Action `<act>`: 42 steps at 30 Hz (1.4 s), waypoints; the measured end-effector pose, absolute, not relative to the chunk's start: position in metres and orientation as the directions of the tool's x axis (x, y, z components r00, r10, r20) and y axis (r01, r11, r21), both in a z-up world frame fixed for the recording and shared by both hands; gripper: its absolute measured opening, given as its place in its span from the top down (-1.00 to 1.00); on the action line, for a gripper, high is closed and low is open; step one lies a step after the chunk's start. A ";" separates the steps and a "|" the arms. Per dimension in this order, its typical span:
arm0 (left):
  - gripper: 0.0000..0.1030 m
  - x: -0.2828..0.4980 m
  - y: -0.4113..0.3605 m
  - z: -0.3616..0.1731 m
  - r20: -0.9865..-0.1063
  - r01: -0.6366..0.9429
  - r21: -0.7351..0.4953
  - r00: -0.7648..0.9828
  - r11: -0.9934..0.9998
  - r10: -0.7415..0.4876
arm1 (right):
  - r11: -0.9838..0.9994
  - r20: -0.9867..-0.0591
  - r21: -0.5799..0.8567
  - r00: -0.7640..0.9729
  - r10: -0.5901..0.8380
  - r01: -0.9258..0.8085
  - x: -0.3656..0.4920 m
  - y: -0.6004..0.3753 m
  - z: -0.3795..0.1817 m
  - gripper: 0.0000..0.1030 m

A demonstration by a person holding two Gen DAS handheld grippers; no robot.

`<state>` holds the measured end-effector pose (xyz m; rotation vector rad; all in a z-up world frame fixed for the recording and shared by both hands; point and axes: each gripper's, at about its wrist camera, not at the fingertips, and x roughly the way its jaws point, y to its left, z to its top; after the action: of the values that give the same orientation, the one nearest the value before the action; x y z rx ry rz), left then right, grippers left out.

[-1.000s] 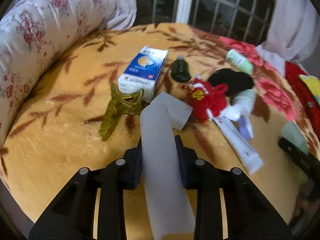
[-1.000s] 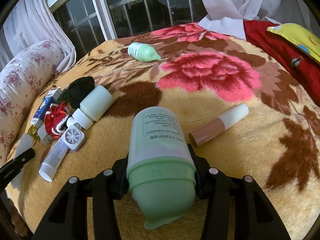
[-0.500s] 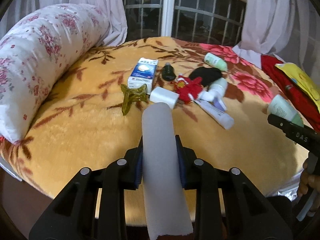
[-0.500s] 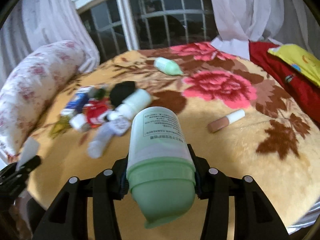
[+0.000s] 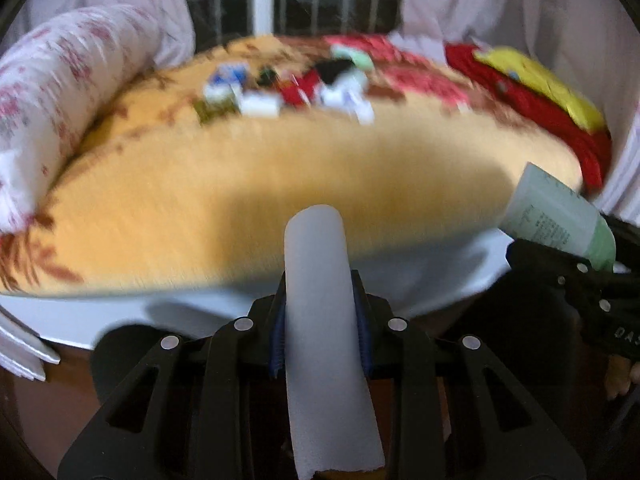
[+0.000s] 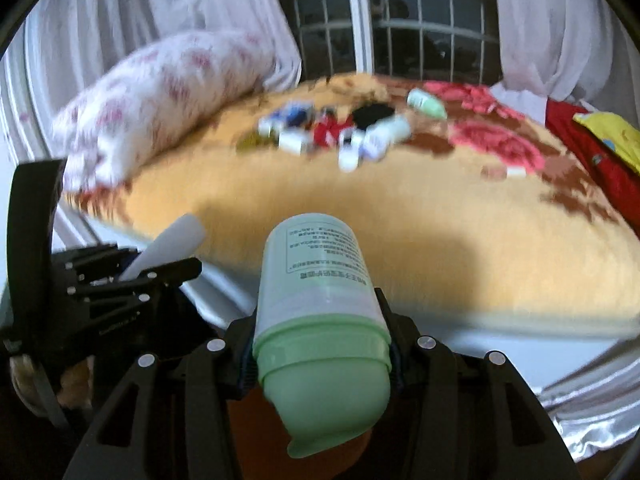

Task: Collect trash
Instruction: 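Carry both items over the orange bin and open both tools, then grasp the white ointment tube with left tool while right tool grasps lipstick tube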

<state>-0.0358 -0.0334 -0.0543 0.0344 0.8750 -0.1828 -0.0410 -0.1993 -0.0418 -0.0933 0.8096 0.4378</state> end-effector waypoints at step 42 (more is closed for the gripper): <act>-0.55 0.034 -0.049 -0.016 -0.788 0.235 -0.155 0.557 0.960 -0.263 | 0.945 -0.735 0.177 0.602 0.313 -0.275 -0.007 -0.271 -0.034 -0.23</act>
<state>0.0343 -0.0494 -0.0158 -0.0329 0.9352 -0.2940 -0.0069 -0.2713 -0.0343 0.0472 0.8605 0.3405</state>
